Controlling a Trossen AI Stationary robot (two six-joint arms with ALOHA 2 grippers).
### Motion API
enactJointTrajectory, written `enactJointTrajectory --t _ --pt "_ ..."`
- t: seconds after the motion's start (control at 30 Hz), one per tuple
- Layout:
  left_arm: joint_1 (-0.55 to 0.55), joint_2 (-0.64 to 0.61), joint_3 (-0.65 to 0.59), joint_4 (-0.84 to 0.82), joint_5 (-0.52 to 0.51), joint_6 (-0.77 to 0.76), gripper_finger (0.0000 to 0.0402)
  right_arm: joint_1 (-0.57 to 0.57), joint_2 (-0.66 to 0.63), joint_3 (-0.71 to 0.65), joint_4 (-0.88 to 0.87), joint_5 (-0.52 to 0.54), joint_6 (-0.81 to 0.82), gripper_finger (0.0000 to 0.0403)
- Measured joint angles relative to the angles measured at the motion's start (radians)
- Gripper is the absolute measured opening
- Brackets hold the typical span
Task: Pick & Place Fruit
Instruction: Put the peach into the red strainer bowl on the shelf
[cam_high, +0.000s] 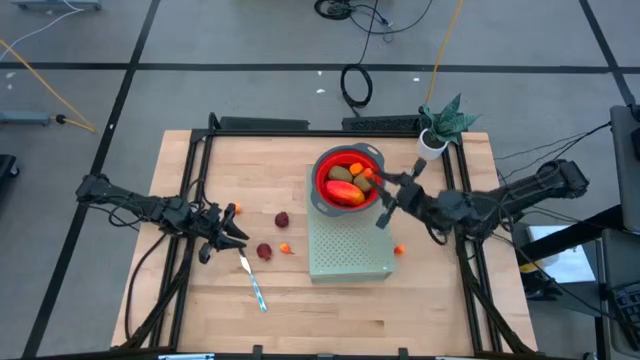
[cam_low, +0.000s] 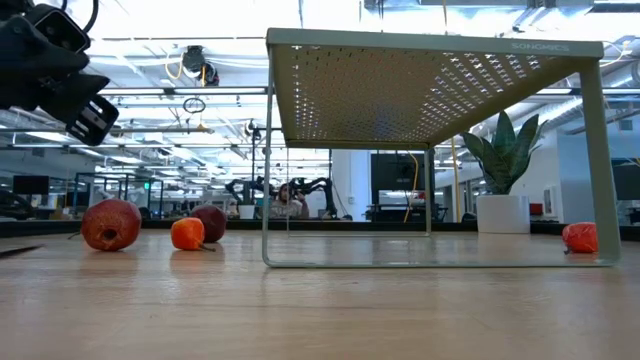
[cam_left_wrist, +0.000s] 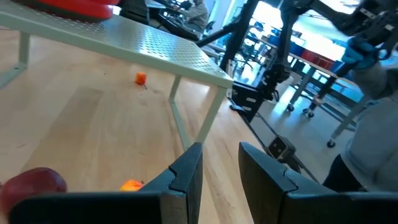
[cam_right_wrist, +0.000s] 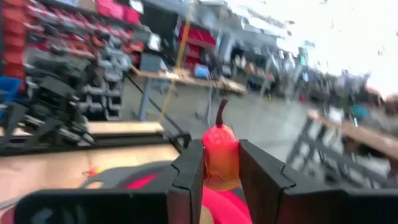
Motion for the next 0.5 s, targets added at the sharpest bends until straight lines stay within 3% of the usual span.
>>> enactJointTrajectory --t 0.2,0.5 --pt "0.000 0.000 0.000 0.000 -0.030 -0.001 0.0102 -0.091 0.000 0.136 -0.318 -0.029 0.275 0.0077" --pt "0.000 0.000 0.000 0.000 -0.030 -0.002 0.0102 -0.216 0.014 0.182 -0.467 -0.256 0.554 0.0077"
